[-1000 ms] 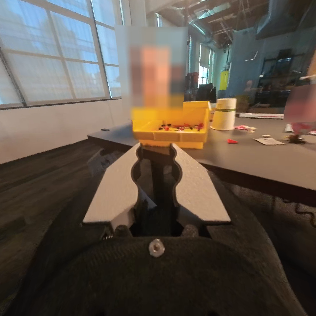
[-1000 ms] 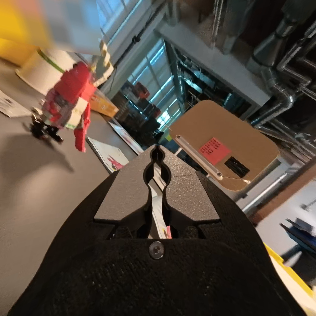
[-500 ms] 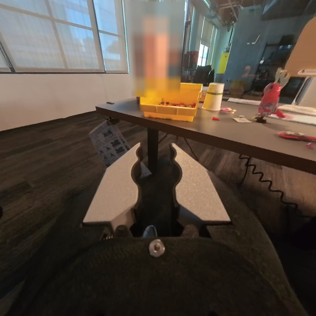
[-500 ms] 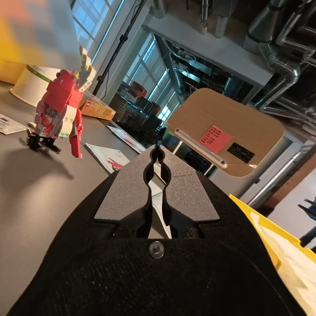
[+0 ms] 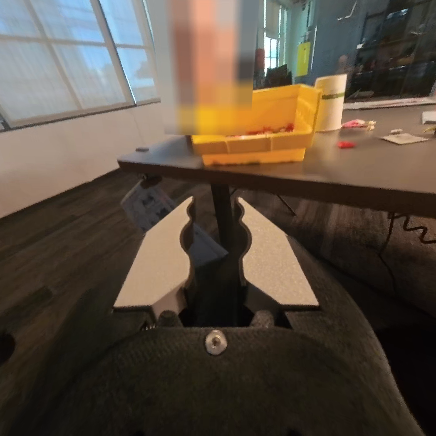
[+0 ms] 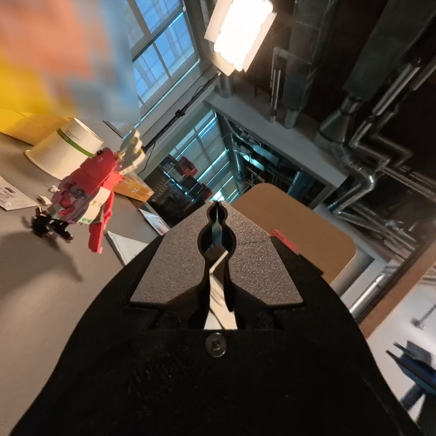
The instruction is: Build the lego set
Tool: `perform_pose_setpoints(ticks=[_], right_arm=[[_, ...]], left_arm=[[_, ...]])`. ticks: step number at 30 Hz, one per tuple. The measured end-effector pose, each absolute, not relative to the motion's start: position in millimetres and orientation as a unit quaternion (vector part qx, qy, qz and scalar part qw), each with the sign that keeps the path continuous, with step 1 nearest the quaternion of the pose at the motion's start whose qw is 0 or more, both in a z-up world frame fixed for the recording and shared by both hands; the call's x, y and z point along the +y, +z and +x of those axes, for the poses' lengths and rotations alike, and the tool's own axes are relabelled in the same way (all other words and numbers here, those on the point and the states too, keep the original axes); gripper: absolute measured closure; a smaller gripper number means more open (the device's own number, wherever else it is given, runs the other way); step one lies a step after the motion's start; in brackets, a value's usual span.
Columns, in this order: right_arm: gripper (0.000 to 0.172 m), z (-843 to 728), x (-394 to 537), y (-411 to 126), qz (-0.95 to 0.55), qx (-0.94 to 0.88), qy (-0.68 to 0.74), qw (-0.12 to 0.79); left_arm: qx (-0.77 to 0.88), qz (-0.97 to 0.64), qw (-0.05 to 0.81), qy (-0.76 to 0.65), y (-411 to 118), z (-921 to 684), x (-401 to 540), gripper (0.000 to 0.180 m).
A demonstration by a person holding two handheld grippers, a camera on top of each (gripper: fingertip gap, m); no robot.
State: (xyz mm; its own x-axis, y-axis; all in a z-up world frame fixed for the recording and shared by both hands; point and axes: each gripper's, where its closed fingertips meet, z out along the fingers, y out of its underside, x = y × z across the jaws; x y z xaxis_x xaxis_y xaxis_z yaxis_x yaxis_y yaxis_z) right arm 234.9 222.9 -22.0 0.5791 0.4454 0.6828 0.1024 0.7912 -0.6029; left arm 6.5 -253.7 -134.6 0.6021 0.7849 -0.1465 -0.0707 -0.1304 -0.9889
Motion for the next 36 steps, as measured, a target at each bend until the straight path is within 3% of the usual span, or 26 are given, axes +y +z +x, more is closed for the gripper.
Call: perform_pose_setpoints(ticks=[9, 14, 26, 30, 33, 36], right_arm=[[0.172, 249, 256, -31, -0.359, -0.419, 0.094, 0.829], [0.172, 252, 268, -34, -0.384, -0.404, 0.101, 0.824], [0.172, 268, 306, -59, -0.459, -0.383, 0.036, 0.801], [0.172, 283, 329, -69, -0.496, -0.367, -0.036, 0.786], [0.172, 299, 344, -72, -0.524, -0.336, -0.077, 0.779], [0.172, 318, 355, -72, -0.547, -0.301, -0.099, 0.775]], left_arm=[[-0.212, -0.627, 0.645, 0.383, -15, 28, -250, 0.149], [-0.182, -0.618, 0.646, 0.409, 19, 40, -264, 0.149], [-0.287, -0.633, 0.654, 0.299, -90, -34, -253, 0.143], [-0.29, -0.649, 0.645, 0.278, -94, -86, -230, 0.136], [-0.288, -0.661, 0.644, 0.255, -89, -123, -210, 0.118], [-0.29, -0.664, 0.645, 0.244, -80, -150, -198, 0.111]])
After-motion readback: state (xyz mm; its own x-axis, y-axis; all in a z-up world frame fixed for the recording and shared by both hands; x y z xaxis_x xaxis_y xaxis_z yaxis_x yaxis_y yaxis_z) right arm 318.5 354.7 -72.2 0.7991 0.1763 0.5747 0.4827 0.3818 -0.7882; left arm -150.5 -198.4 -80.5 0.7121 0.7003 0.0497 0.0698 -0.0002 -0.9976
